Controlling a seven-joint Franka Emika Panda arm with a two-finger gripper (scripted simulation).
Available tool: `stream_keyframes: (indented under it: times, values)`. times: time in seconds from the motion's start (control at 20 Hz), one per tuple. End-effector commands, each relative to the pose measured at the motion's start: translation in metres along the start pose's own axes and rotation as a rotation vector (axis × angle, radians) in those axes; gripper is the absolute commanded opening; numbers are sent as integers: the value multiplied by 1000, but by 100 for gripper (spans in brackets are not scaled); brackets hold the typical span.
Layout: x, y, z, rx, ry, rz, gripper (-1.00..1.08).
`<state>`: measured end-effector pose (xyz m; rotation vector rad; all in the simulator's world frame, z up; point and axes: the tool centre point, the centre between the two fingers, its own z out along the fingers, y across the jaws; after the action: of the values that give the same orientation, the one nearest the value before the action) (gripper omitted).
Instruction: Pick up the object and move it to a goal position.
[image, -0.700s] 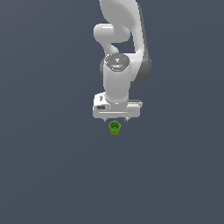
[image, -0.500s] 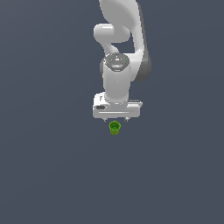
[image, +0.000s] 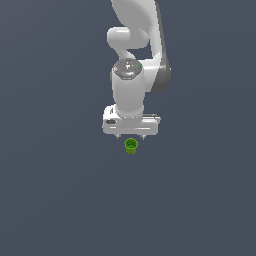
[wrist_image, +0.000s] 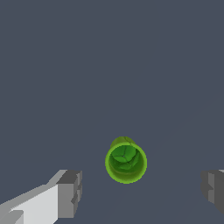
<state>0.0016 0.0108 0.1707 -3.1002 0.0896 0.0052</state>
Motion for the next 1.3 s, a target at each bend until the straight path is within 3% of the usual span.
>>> stream_keyframes:
  times: [0.0,0.6,1.25]
  values:
    - [0,0,0,0,-1,-4,100]
    - [-3,1,10,-9,-2,-151,100]
    - [-12,4,33,-26,-9,-503,100]
